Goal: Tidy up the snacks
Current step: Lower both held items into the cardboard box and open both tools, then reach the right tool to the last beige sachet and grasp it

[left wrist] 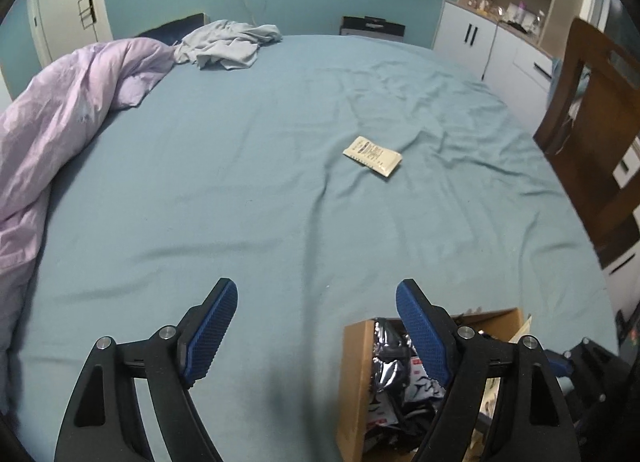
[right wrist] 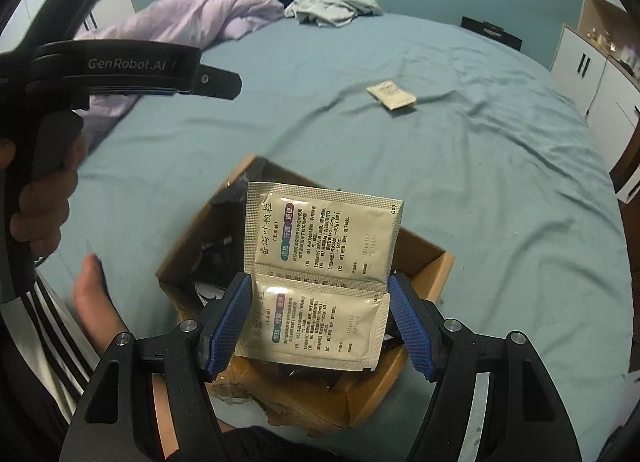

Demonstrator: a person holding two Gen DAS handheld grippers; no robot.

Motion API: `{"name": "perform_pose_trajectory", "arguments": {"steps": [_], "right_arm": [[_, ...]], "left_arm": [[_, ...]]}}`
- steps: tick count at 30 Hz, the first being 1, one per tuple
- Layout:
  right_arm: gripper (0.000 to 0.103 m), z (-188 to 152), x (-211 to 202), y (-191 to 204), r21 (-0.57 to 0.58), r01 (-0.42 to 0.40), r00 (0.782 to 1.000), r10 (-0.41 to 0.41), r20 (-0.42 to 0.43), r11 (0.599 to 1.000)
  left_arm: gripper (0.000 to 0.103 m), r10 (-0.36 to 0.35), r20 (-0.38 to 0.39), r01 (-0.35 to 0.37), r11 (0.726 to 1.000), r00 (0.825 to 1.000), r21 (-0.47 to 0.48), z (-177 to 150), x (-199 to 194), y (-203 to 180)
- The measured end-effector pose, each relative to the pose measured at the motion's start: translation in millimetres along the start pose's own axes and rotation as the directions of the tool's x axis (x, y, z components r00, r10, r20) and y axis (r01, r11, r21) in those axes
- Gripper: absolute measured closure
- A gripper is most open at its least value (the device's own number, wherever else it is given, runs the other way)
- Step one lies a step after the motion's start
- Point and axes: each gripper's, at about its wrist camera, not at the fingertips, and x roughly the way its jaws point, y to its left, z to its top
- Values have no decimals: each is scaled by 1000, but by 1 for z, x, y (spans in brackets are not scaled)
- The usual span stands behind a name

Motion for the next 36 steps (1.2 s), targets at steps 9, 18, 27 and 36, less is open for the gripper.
{"name": "perform_pose_trajectory", "arguments": {"steps": [9, 18, 27, 36], "right_arm": [[17, 7, -13, -25, 174, -272, 962, 264, 69, 947], [16, 8, -25, -58, 320, -147, 982, 99, 160, 936], [16, 9, -37, -47, 336, 112, 961, -188, 205, 935], [16, 21, -16, -12, 228, 210, 955, -249, 161, 951]], "left_arm": [[20, 13, -9, -13, 1000, 1000, 13, -2, 0, -4], [20, 19, -9, -19, 1000, 1000, 11, -3, -2, -4], [20, 35, 3, -35, 997, 999, 63, -4, -6, -16], [20, 20, -9, -18, 994, 1000, 108, -4, -9, -25]]}}
